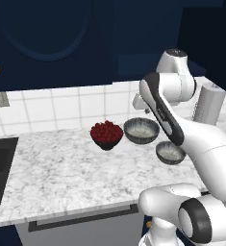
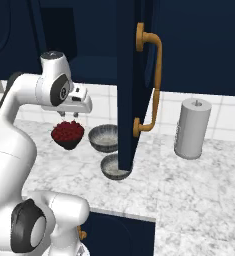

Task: Pick up the bowls on the counter and stack them on top of one another in the open cabinet. Place the smaller bowl on top of the larger bowl.

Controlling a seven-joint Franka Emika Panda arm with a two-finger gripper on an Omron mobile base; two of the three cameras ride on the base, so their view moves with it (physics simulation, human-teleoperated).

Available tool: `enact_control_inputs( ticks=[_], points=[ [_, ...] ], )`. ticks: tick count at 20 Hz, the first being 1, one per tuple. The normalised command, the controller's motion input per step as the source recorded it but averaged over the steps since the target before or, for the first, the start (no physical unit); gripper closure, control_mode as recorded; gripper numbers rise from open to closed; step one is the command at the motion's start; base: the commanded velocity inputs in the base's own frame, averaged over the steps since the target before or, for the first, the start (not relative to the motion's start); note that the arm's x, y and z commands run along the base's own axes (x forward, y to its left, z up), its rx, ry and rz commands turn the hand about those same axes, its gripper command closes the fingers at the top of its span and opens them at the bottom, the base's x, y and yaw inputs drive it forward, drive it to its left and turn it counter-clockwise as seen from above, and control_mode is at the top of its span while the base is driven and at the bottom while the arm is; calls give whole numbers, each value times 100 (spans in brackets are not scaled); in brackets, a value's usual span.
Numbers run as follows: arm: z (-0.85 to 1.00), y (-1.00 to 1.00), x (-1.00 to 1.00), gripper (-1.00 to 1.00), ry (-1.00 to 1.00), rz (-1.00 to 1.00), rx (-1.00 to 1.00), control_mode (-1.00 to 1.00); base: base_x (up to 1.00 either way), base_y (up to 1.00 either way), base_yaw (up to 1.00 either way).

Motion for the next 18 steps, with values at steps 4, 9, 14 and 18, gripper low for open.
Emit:
enact_control_inputs(
  ticks=[4,9,14,18],
  points=[
    [-21,-36,-16,-100,2,-11,9,-100,0,0,0],
    [-74,-98,-28,-100,3,-52,26,-100,0,0,0],
    [-98,-100,0,-100,21,-64,26,-100,0,0,0],
    [-100,-82,3,-100,32,-51,14,-100,0,0,0]
  ],
)
